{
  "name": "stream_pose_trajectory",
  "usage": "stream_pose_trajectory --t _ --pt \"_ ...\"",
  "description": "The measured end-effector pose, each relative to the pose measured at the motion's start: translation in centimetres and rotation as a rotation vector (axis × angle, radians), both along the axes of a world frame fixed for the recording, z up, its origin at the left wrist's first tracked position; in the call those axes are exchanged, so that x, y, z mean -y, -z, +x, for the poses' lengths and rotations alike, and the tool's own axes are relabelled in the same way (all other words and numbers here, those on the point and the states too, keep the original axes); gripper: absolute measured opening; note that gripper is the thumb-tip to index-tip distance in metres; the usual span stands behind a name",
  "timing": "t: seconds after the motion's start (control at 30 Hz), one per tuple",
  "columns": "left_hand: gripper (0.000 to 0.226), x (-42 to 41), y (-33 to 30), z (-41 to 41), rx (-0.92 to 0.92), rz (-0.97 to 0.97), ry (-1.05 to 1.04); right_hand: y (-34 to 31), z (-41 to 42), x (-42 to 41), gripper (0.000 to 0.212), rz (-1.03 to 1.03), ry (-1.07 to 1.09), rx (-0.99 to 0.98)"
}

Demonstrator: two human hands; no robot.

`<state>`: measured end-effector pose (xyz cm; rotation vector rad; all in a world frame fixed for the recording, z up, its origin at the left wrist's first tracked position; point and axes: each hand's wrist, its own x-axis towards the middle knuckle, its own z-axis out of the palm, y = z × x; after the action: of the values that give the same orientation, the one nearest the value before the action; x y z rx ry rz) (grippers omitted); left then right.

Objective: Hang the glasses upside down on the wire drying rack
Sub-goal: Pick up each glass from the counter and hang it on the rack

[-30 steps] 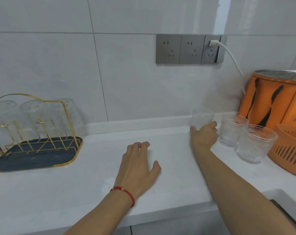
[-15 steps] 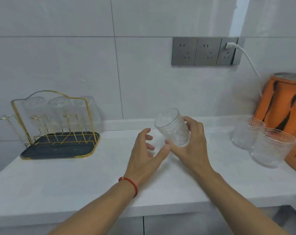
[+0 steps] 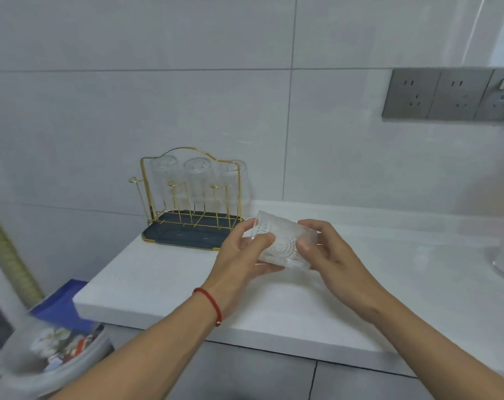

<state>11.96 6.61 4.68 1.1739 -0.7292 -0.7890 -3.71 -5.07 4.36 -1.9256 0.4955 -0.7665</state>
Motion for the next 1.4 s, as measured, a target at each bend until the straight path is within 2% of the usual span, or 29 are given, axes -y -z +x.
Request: stream_pose_trajectory --t 0.07,0.1,0.2,0.27,0.5,0.7,0.83,0.93,1.13,1.4 --pt "0.048 -1.4 0.2 1.9 0.181 0.023 -0.075 -1.0 1.0 -0.5 0.038 -0.055 0.039 0.020" --pt "0.038 -2.1 0.4 3.3 0.383 0.066 -0.158 -1.7 1.4 -0.6 0.035 -0.103 0.065 0.021" --pt "0.033 -4.4 2.2 8.1 1.146 0.449 -0.445 -4.2 2.2 -1.1 0.043 -0.305 0.080 0.012" --pt "0.039 -5.3 3.6 10.6 1.336 0.628 -0.498 -6.0 3.3 -1.8 0.047 -0.408 0.040 0.031" --pt "0.057 -5.2 5.3 11.7 1.290 0.654 -0.402 -12.0 13.4 -5.5 0.053 -0.480 -0.005 0.145" --pt "0.056 -5.2 5.5 12.0 1.260 0.696 -0.373 -14.4 23.4 -7.6 0.060 -0.578 -0.062 0.043" --pt "0.056 -5.2 5.8 12.1 1.254 0.676 -0.381 -14.5 27.5 -8.0 0.062 -0.756 -0.089 -0.098" --pt "0.055 -5.0 6.0 12.1 1.271 0.667 -0.396 -13.6 29.7 -8.0 0.062 -0.859 -0.105 -0.214" --pt "0.056 -4.9 6.2 12.2 1.293 0.657 -0.411 -11.3 32.5 -6.7 0.063 -0.849 -0.144 -0.393" --pt "0.055 -4.9 6.0 12.2 1.296 0.655 -0.415 -10.1 32.6 -6.6 0.060 -0.922 -0.172 -0.417"
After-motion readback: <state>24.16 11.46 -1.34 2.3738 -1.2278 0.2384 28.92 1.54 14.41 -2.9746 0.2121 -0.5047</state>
